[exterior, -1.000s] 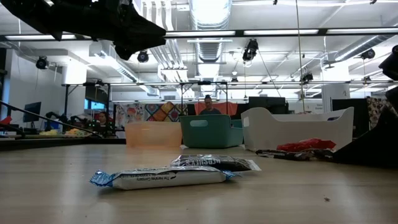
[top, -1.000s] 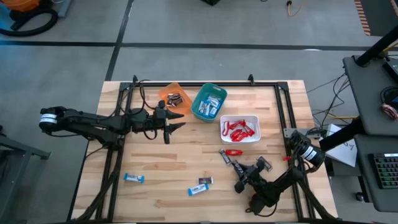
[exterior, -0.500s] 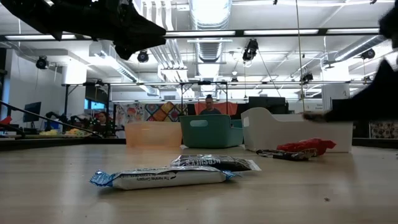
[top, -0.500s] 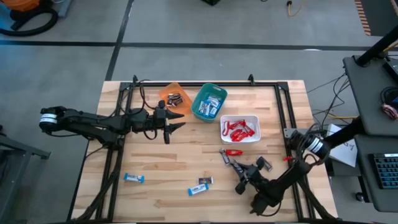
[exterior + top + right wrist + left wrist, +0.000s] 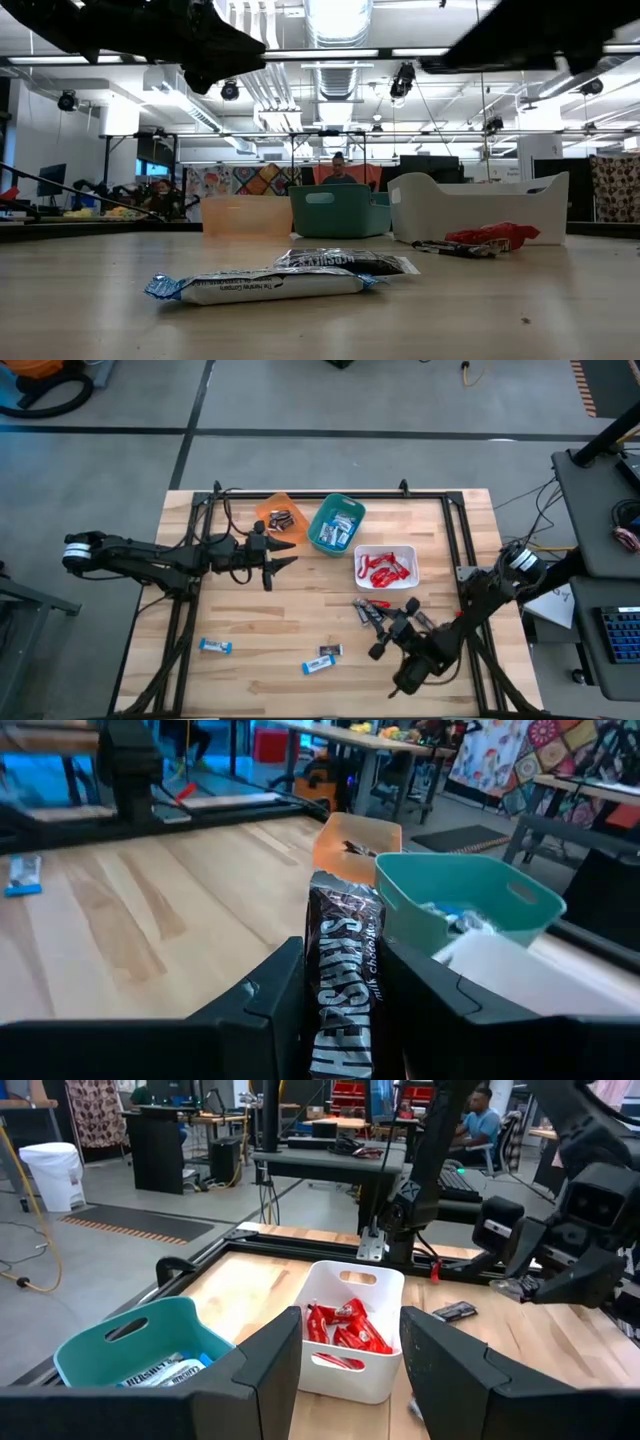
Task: Sort candy
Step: Put the brown chocolate bar into the orange bin
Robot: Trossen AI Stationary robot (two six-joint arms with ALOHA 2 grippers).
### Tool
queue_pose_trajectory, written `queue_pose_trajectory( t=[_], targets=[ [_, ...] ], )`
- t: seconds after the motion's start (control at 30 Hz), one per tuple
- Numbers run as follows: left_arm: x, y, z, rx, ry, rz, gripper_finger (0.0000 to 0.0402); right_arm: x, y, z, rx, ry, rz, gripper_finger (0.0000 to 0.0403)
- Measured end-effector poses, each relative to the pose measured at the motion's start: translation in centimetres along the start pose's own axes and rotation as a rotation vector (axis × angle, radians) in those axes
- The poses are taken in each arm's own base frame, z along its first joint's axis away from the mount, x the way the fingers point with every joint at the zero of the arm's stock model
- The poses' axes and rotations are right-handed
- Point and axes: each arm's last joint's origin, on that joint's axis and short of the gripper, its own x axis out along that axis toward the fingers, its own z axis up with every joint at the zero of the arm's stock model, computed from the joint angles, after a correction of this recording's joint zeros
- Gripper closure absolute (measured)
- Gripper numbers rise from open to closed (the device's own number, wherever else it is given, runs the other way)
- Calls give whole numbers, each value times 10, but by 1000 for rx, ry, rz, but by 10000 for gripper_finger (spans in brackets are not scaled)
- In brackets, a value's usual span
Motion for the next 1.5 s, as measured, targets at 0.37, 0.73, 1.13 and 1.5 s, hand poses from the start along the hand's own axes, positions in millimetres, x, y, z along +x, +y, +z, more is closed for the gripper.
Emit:
queue_pose_trajectory(
  t=[0.37, 0.73, 1.13, 1.5],
  targets=[
    [-11, 1, 6, 10, -1, -1, 248, 42, 7, 36, -128, 92, 108, 280],
    [-22, -3, 9, 8, 19, -31, 248, 97, 6, 60, -193, 126, 431, 281],
    [-26, -8, 6, 10, 65, -55, 248, 134, -13, 67, -184, 147, 505, 283],
    [-27, -8, 0, 1, 119, -50, 248, 129, -26, 45, -426, 462, 514, 275]
  ],
)
